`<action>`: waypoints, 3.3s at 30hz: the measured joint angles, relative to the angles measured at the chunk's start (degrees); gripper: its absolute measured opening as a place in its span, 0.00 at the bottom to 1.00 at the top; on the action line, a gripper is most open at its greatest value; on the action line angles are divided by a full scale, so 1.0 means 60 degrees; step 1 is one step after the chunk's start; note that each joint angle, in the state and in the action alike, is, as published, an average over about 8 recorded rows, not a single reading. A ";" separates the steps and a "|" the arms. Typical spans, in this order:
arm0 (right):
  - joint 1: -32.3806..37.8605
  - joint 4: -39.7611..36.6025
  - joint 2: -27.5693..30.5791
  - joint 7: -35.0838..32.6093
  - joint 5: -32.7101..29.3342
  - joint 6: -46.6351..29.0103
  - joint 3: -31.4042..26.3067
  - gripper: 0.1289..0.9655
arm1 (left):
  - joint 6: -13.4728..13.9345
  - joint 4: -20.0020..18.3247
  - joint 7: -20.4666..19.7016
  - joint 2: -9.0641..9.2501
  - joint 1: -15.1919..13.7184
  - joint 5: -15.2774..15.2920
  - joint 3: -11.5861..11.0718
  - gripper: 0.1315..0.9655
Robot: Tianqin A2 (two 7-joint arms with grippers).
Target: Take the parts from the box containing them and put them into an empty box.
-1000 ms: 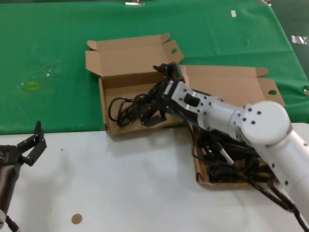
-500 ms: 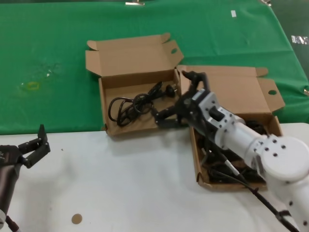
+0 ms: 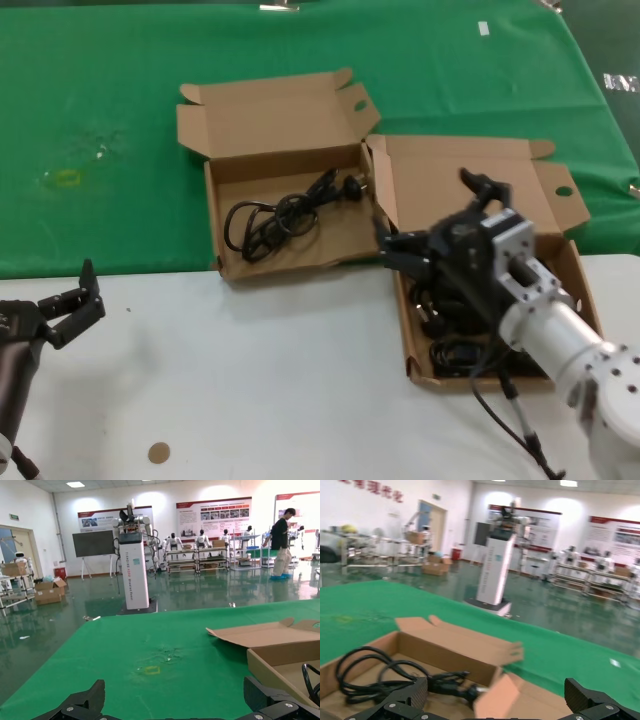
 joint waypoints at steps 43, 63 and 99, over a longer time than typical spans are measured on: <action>-0.1948 0.1532 0.0179 0.0368 0.1018 0.1347 0.1010 1.00 | 0.0000 0.0000 0.0002 0.0000 0.0000 0.0000 0.0000 1.00; -0.1948 0.1532 0.0179 0.0368 0.1018 0.1347 0.1010 1.00 | 0.0000 0.0000 0.0001 0.0000 0.0000 0.0000 0.0000 1.00; -0.1948 0.1532 0.0179 0.0367 0.1018 0.1347 0.1010 1.00 | 0.0000 0.0000 0.0001 0.0000 0.0000 0.0000 0.0000 1.00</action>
